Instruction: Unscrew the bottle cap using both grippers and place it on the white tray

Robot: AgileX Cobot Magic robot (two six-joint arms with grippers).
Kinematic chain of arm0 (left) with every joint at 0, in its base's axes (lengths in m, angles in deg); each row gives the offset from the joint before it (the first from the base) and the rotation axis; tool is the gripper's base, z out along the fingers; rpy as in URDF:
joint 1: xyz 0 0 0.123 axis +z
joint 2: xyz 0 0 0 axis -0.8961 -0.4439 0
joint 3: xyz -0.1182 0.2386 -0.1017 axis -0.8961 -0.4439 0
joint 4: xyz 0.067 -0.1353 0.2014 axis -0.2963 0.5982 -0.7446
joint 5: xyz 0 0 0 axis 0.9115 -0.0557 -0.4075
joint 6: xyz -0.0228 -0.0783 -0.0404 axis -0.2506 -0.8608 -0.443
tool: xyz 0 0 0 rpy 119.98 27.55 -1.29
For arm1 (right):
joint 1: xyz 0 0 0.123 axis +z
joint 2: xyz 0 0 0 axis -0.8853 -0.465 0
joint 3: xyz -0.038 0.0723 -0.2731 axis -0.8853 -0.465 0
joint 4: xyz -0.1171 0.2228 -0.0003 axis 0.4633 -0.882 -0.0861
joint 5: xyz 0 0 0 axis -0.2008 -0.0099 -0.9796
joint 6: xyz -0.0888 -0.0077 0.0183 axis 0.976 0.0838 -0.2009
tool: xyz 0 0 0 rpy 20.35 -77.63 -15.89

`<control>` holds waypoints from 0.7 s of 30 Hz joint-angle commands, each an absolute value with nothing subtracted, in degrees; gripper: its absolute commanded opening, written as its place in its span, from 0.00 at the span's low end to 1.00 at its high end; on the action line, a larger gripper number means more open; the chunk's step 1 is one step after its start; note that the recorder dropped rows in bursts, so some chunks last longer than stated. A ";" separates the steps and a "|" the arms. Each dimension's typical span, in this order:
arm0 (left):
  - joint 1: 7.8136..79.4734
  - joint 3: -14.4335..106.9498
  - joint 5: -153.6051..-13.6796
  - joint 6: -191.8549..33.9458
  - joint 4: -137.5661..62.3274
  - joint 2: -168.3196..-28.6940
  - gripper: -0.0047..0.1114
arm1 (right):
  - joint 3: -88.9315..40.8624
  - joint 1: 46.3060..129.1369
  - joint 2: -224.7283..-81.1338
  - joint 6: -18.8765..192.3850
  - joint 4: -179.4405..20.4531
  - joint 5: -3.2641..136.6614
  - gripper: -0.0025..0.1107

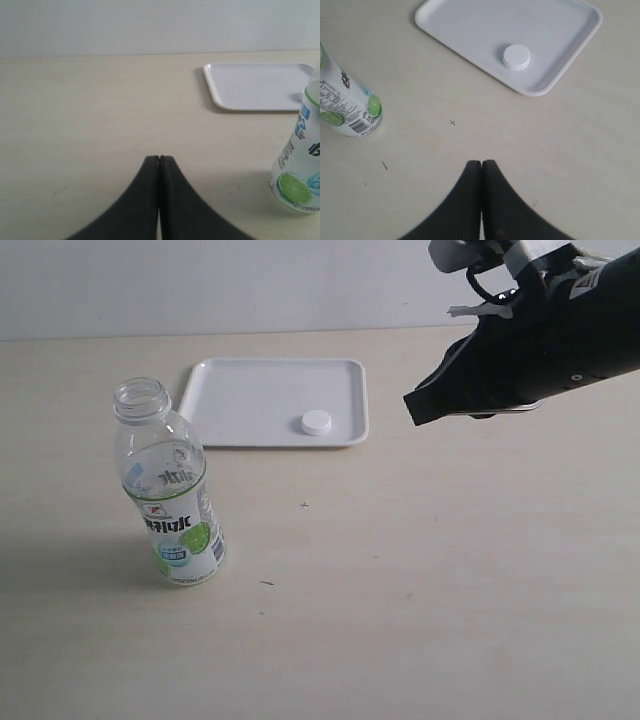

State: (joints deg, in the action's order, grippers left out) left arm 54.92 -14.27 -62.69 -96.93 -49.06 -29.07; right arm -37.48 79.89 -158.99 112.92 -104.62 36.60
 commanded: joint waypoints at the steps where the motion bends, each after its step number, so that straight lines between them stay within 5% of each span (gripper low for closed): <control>1: 55.11 -14.43 -62.82 -97.32 -48.85 -28.69 0.04 | -38.15 79.67 -158.07 112.88 -104.38 39.06 0.02; 9: 55.11 -14.43 -62.82 -97.32 -48.85 -28.69 0.04 | -51.17 77.21 -140.85 112.88 -98.33 48.40 0.02; 17: 55.11 -14.43 -62.82 -97.32 -48.85 -28.69 0.04 | -70.73 51.59 -104.60 109.88 -98.86 56.51 0.02; 21: 55.11 -14.43 -62.82 -97.32 -48.85 -28.69 0.04 | -71.94 49.29 -95.71 109.88 -98.86 54.73 0.02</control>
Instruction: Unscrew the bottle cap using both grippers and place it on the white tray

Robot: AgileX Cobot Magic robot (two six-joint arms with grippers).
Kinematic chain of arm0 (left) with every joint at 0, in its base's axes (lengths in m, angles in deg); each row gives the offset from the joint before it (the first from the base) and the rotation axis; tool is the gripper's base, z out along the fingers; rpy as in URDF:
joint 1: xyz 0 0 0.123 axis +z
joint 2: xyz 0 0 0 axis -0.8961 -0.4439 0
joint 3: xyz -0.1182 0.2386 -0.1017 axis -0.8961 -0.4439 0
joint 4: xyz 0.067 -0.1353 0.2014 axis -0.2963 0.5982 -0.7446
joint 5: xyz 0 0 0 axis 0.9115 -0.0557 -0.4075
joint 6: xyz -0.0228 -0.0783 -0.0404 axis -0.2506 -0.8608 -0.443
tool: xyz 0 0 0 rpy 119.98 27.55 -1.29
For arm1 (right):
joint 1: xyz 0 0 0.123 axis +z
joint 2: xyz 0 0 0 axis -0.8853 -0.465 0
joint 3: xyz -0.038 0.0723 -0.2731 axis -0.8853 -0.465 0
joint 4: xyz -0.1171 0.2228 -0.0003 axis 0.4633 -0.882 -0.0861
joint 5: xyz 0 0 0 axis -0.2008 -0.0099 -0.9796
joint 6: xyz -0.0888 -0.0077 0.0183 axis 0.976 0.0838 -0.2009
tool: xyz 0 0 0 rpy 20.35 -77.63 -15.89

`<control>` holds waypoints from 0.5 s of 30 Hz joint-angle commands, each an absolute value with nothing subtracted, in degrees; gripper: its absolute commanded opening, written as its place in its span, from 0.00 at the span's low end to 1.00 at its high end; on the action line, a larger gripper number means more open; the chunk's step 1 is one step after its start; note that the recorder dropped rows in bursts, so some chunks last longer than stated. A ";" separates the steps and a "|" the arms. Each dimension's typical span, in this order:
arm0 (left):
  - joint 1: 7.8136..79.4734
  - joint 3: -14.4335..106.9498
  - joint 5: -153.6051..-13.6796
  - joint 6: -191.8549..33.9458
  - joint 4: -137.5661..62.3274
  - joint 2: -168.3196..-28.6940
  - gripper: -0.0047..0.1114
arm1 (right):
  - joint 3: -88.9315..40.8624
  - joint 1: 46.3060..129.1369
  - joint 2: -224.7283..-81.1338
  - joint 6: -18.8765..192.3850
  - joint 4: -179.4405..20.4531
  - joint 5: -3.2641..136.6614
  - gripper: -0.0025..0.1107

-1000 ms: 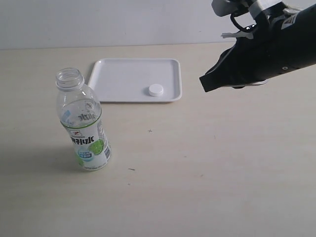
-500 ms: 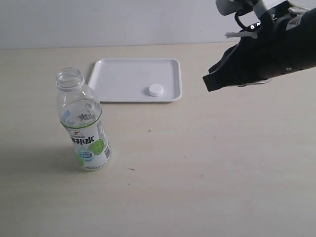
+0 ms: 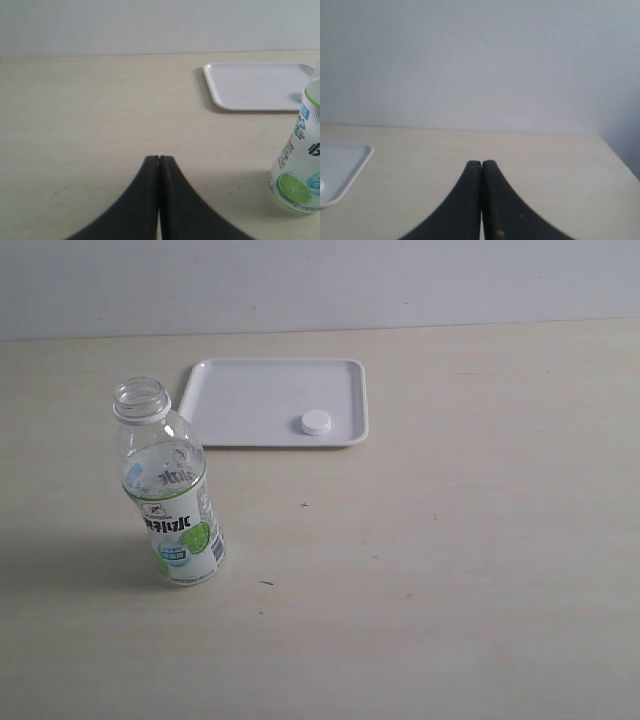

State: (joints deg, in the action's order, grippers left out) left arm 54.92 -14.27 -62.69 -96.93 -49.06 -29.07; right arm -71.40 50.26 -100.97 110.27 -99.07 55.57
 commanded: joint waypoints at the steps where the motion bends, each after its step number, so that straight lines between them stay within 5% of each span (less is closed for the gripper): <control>1: 55.11 -14.43 -62.82 -97.32 -48.85 -28.69 0.04 | -71.94 49.29 -94.97 109.88 -98.86 54.36 0.02; 7: 55.11 -14.43 -62.82 -97.32 -48.85 -28.69 0.04 | -74.45 49.29 -93.33 107.01 -96.31 53.09 0.02; 15: 55.11 -14.43 -62.82 -97.32 -48.85 -28.69 0.04 | -79.23 49.29 -85.68 77.59 -73.49 51.42 0.02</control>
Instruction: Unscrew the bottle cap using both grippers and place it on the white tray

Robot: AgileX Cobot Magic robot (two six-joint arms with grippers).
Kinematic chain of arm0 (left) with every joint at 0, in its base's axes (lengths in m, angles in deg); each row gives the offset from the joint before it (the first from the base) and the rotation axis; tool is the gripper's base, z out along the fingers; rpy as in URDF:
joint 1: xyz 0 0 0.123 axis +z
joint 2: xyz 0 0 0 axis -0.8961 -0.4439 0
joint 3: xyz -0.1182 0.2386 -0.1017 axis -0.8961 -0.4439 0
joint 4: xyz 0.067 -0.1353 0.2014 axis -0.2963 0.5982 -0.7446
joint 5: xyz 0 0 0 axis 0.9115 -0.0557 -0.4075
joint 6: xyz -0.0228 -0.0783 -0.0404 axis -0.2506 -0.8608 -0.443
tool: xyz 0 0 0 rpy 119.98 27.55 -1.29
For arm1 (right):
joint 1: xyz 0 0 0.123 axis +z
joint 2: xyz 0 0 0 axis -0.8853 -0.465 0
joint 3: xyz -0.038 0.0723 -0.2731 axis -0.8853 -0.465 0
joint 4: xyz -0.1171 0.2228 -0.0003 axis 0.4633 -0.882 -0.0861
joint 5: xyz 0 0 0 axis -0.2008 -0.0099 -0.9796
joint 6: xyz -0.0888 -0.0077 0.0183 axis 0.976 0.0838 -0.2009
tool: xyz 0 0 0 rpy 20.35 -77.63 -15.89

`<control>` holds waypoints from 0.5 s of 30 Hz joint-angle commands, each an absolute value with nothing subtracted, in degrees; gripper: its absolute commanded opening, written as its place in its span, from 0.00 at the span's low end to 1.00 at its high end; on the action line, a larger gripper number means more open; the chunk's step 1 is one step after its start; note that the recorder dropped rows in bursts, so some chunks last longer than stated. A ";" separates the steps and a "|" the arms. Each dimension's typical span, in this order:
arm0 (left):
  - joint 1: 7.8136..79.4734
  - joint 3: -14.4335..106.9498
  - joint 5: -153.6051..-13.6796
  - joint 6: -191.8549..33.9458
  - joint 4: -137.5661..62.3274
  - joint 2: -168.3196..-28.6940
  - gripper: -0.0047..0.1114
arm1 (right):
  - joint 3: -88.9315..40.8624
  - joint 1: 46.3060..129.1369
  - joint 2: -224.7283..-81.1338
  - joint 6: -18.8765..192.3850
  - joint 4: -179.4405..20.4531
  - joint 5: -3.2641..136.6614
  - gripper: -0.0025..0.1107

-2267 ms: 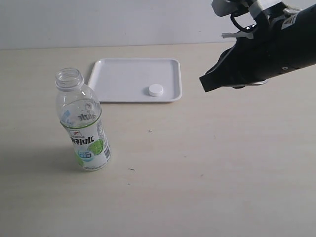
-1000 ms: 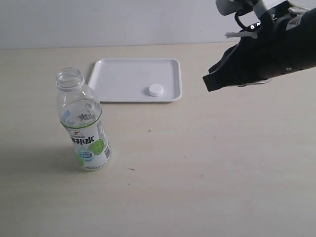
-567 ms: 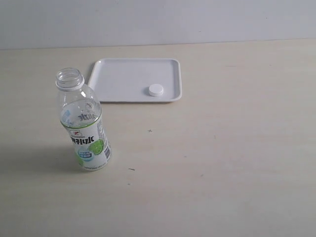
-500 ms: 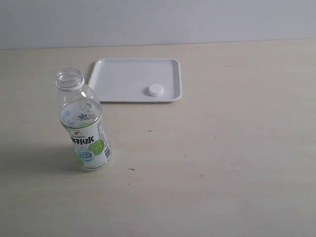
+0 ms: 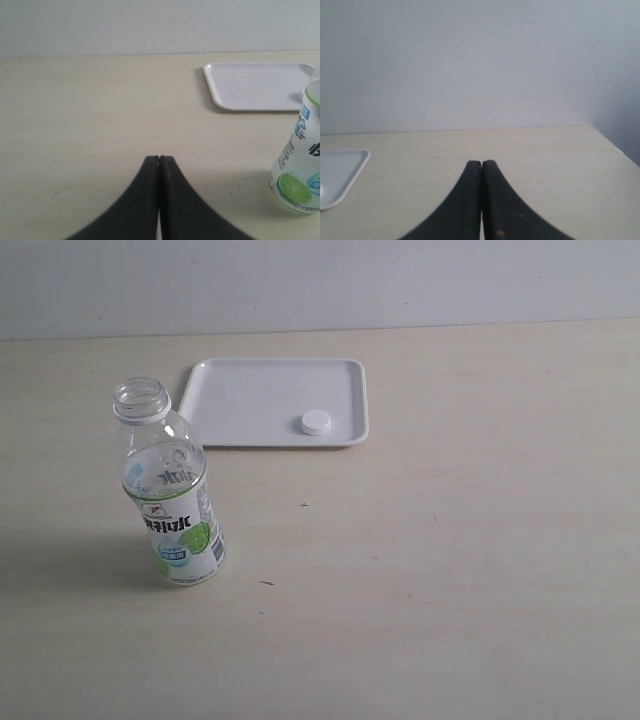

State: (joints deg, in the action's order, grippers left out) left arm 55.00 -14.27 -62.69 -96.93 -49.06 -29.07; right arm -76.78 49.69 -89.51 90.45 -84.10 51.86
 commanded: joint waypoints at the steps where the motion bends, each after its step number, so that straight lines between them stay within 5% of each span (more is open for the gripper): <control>1: 55.11 -14.43 -62.82 -97.32 -48.85 -28.69 0.04 | -79.69 49.29 -84.94 76.79 -72.95 51.42 0.02; 15: 55.11 -14.43 -62.82 -97.32 -48.85 -28.69 0.04 | -86.07 49.29 -81.13 79.56 -73.27 49.58 0.02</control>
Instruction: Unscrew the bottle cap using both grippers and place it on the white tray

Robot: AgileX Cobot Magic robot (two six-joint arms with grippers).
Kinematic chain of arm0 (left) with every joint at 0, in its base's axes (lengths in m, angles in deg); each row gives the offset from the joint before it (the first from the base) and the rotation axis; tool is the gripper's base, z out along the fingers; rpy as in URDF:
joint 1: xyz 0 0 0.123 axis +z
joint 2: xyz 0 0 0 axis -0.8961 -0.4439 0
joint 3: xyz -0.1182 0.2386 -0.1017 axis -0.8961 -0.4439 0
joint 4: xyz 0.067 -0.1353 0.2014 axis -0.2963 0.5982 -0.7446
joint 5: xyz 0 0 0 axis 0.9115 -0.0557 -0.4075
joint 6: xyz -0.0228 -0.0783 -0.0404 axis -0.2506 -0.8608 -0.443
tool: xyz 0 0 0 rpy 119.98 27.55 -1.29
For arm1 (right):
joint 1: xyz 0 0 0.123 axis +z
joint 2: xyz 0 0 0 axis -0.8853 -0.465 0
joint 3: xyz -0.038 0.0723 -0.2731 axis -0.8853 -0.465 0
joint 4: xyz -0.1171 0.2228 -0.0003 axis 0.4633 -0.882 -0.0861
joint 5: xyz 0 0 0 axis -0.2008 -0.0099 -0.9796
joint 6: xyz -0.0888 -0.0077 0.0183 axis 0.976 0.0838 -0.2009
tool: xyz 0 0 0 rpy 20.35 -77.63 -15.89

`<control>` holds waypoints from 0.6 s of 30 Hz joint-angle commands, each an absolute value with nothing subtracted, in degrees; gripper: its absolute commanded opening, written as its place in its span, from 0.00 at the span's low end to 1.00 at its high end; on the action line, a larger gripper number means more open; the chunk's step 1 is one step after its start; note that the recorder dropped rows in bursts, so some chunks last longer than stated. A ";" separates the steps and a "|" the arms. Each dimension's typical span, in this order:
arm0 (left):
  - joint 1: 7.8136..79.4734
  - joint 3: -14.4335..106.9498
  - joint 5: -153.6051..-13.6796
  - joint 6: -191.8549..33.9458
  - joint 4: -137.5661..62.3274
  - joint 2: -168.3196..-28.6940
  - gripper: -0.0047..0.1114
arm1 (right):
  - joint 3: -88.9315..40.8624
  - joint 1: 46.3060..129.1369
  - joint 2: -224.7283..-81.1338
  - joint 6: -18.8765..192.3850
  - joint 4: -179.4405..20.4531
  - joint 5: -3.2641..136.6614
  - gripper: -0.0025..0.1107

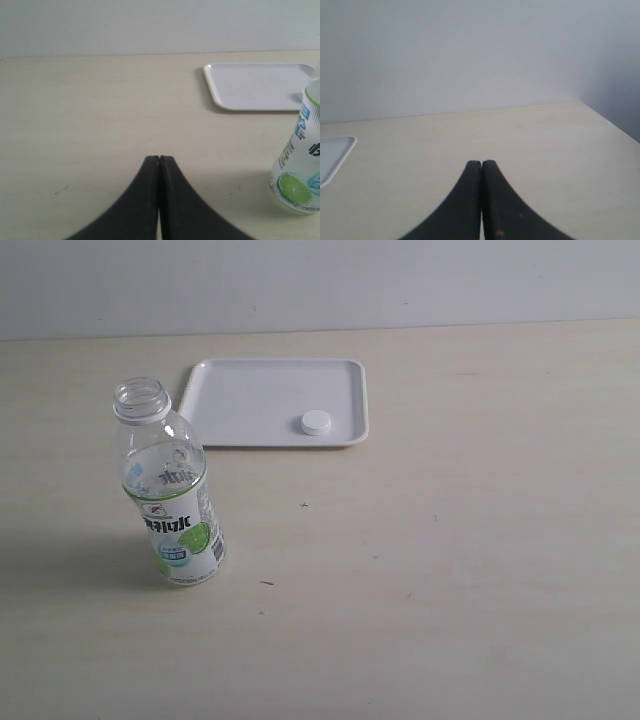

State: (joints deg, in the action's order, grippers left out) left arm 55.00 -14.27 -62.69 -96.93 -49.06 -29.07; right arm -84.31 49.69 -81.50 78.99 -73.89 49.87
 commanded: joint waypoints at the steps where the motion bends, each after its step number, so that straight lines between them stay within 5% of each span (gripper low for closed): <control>1: 55.11 -14.43 -62.82 -97.32 -48.85 -28.69 0.04 | -86.50 49.29 -81.13 79.56 -73.25 49.58 0.02; 18: 55.11 -14.43 -62.82 -97.32 -48.85 -28.69 0.04 | -88.93 49.29 -81.13 80.40 -73.62 49.31 0.02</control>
